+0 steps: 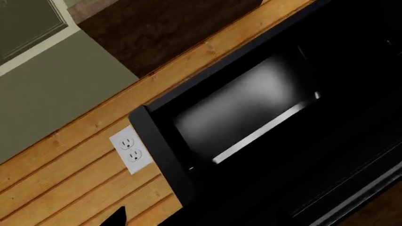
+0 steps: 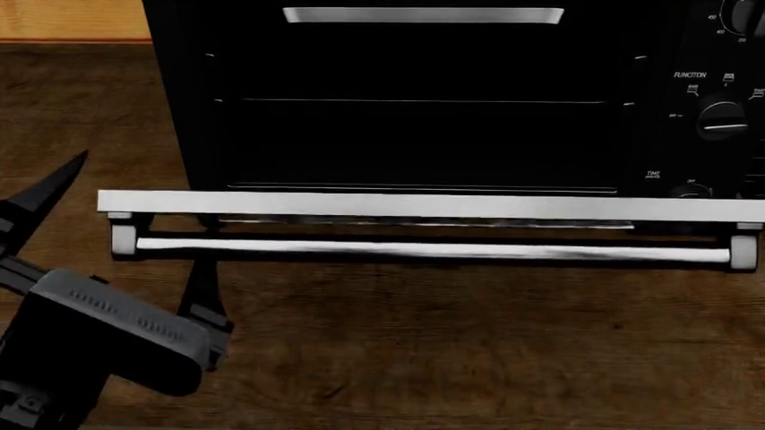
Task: Close the toaster oven door.
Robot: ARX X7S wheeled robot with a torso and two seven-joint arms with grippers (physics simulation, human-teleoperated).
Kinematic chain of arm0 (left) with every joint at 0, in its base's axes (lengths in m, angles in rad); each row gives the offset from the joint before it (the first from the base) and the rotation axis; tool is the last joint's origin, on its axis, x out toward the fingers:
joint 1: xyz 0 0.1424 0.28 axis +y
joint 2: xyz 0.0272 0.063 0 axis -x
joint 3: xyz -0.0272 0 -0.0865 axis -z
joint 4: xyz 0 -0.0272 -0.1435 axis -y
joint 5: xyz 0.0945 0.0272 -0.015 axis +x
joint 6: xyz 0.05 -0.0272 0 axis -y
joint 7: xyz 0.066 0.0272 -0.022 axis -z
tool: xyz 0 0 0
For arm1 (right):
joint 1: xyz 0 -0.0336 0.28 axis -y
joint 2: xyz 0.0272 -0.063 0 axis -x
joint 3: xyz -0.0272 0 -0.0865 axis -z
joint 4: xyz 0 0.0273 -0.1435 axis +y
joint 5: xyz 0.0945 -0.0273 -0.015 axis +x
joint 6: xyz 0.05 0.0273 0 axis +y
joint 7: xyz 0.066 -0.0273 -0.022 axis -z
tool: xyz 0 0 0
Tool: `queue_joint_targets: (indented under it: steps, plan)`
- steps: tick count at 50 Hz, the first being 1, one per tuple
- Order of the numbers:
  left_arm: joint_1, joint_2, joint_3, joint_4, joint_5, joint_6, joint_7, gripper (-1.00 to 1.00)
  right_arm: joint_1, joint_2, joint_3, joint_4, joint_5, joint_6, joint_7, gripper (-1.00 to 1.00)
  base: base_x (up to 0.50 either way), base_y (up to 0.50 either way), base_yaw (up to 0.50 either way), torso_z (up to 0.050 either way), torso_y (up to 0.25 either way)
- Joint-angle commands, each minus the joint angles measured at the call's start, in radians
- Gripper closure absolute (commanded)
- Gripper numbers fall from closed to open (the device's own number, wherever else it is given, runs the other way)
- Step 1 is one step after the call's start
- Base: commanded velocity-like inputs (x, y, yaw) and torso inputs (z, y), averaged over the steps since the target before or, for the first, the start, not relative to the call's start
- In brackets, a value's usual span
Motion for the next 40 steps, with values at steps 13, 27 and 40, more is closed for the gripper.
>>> queue_joint_targets:
  steps: [13, 27, 40]
  plan:
    - [-0.224, 0.204, -0.032, -0.307, -0.002, -0.032, -0.274, -1.00, -0.043, -0.003, 0.056, -0.007, 0.018, -0.013, -0.007, -1.00, 0.00, 0.00, 0.00, 0.000, 0.000]
    - [-0.450, 0.228, 0.051, -0.802, -0.069, 0.173, -0.473, -1.00, -0.047, 0.014, 0.053, 0.004, 0.022, -0.025, -0.005, -1.00, 0.00, 0.00, 0.00, 0.000, 0.000]
    - [-0.656, 0.232, 0.223, -1.222, -0.174, 0.339, -0.603, -1.00, -0.067, 0.024, 0.108, 0.004, 0.052, -0.009, -0.006, -1.00, 0.00, 0.00, 0.00, 0.000, 0.000]
